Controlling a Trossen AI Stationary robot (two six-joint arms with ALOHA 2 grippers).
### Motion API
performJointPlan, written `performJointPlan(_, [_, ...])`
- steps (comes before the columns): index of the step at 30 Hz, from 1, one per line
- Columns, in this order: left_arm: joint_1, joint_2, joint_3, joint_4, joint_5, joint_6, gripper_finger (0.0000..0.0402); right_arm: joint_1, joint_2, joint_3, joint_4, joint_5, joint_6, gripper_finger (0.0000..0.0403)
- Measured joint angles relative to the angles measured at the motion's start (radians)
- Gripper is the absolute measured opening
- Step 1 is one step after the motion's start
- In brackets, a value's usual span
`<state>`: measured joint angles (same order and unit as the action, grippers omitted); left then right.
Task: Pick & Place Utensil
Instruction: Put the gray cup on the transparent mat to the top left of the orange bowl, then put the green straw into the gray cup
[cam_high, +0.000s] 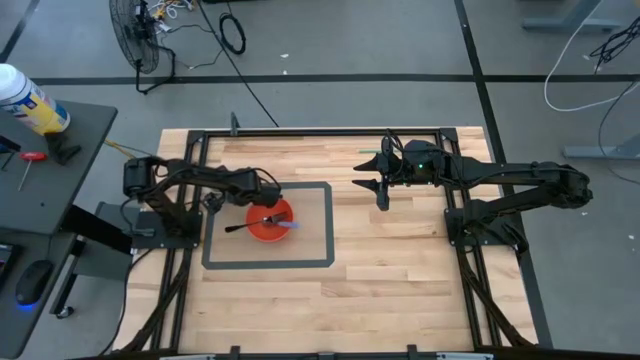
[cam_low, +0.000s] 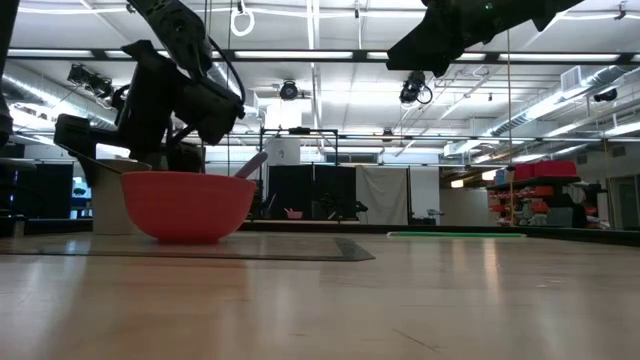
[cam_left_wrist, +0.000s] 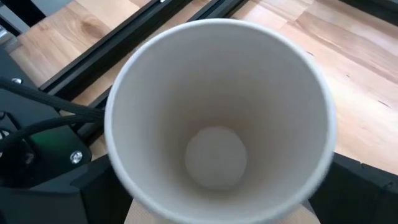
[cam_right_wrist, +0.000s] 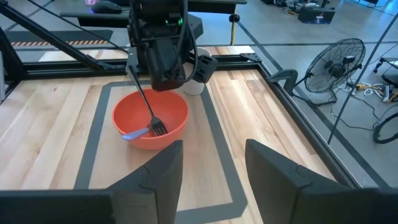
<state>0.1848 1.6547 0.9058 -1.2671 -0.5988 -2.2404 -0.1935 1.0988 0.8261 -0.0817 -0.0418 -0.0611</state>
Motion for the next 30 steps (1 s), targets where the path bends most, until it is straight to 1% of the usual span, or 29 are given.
performJointPlan(6, [-0.017, -0.031, 0.000, 0.004, 0.025, 0.004, 0.0400, 0.000, 0.000, 0.000, 0.000, 0.000, 0.000, 0.0176])
performJointPlan(13, [-0.060, -0.035, 0.000, 0.017, 0.047, 0.007, 0.0400, 0.000, 0.000, 0.000, 0.000, 0.000, 0.000, 0.0176])
performJointPlan(16, [-0.073, -0.035, 0.018, 0.019, 0.048, 0.008, 0.0400, 0.000, 0.000, 0.000, 0.000, 0.000, 0.000, 0.0176])
performJointPlan(21, [-0.100, -0.035, 0.106, -0.009, 0.049, 0.031, 0.0399, 0.000, 0.000, 0.000, 0.000, 0.000, 0.000, 0.0176])
performJointPlan(25, [-0.113, -0.035, 0.206, -0.114, 0.048, 0.040, 0.0399, 0.000, 0.000, 0.000, 0.000, 0.000, 0.000, 0.0176])
performJointPlan(28, [-0.122, -0.035, 0.281, -0.196, 0.049, 0.100, 0.0399, 0.000, 0.000, 0.000, 0.000, 0.000, 0.000, 0.0176])
performJointPlan(30, [-0.124, -0.035, 0.324, -0.215, 0.046, 0.142, 0.0399, 0.000, 0.000, 0.000, 0.000, 0.000, 0.000, 0.0176])
